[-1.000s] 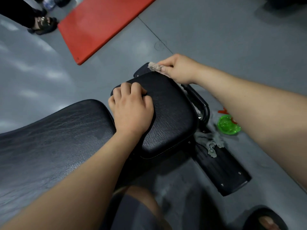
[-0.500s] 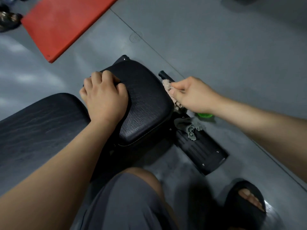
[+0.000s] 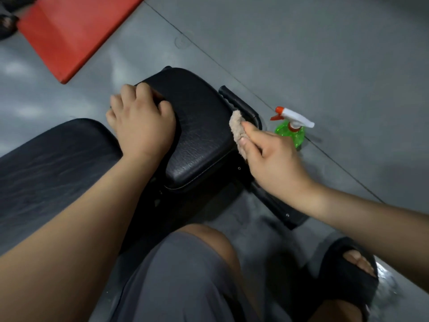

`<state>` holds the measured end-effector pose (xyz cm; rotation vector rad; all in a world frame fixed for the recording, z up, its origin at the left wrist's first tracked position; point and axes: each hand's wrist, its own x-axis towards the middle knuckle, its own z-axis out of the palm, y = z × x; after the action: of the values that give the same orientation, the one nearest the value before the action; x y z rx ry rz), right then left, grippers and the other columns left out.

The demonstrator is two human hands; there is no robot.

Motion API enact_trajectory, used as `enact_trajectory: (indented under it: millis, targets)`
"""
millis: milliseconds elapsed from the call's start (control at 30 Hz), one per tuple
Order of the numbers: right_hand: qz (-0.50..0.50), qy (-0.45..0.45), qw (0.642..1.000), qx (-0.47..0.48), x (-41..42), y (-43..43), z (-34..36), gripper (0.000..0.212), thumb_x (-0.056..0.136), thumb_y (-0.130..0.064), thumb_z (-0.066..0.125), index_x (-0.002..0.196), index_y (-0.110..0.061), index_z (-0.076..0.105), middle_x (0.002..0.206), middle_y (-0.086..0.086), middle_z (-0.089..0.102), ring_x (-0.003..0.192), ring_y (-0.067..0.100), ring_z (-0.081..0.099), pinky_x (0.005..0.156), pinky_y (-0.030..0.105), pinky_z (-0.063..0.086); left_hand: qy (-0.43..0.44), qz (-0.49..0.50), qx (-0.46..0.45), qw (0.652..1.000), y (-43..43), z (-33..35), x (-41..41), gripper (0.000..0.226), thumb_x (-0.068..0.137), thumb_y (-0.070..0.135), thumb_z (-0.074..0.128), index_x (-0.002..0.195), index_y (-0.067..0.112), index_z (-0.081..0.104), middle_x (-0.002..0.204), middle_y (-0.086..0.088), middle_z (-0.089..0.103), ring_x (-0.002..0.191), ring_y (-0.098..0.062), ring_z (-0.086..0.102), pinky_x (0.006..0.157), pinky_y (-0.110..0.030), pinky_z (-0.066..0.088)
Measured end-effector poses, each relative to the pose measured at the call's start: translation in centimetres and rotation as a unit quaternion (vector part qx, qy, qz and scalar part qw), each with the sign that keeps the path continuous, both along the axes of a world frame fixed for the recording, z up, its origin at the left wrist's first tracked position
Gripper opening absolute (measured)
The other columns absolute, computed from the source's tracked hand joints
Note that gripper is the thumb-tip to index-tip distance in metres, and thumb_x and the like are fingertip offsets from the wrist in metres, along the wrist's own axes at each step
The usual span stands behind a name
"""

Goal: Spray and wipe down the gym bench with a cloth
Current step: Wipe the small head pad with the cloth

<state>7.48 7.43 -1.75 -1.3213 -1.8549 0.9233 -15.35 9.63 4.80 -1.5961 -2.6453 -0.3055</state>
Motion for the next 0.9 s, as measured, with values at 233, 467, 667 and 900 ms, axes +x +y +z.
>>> enact_trajectory:
  millis: [233,467,667,900]
  targets:
    - [0.05,-0.001,0.997,-0.058,-4.6,6.0,1.9,0.034,0.103,-0.015,0.053,0.135,-0.018,0.065,0.133,-0.007,0.066,0.12,-0.008,0.051,0.096,-0.005,0.028,-0.001,-0.026,-0.027,0.999,0.0,0.0,-0.9,0.026,0.092,0.03,0.044,0.11,0.015,0.057,0.123,-0.008,0.05,0.119,-0.034,0.041,0.108,-0.048,0.029]
    - [0.109,-0.133,0.984,-0.053,-9.7,12.7,2.2,0.029,0.102,-0.024,0.044,0.115,-0.016,0.068,0.106,0.007,0.073,0.103,0.03,0.064,0.088,0.039,0.051,-0.121,-0.107,-0.017,0.987,-1.3,2.8,-3.9,0.027,0.09,0.011,0.045,0.107,0.018,0.065,0.108,0.002,0.053,0.116,-0.025,0.048,0.097,-0.027,0.035]
    - [0.159,-0.159,0.973,-0.056,-13.9,15.7,3.3,0.034,0.105,-0.043,0.04,0.104,-0.018,0.064,0.1,0.0,0.072,0.103,0.026,0.063,0.093,0.038,0.051,-0.104,-0.064,0.007,0.993,-2.5,5.3,-8.4,0.04,0.087,-0.002,0.04,0.109,0.014,0.069,0.103,0.0,0.053,0.116,-0.028,0.049,0.085,-0.019,0.029]
    - [0.296,-0.193,0.936,-0.001,-19.2,14.2,5.4,0.034,0.103,-0.034,0.041,0.129,-0.038,0.062,0.131,-0.01,0.065,0.124,0.018,0.055,0.105,0.035,0.043,-0.027,-0.014,-0.066,0.997,-5.1,4.2,-11.0,0.048,0.09,0.011,0.039,0.132,0.011,0.061,0.132,-0.014,0.056,0.124,-0.035,0.042,0.107,-0.042,0.037]
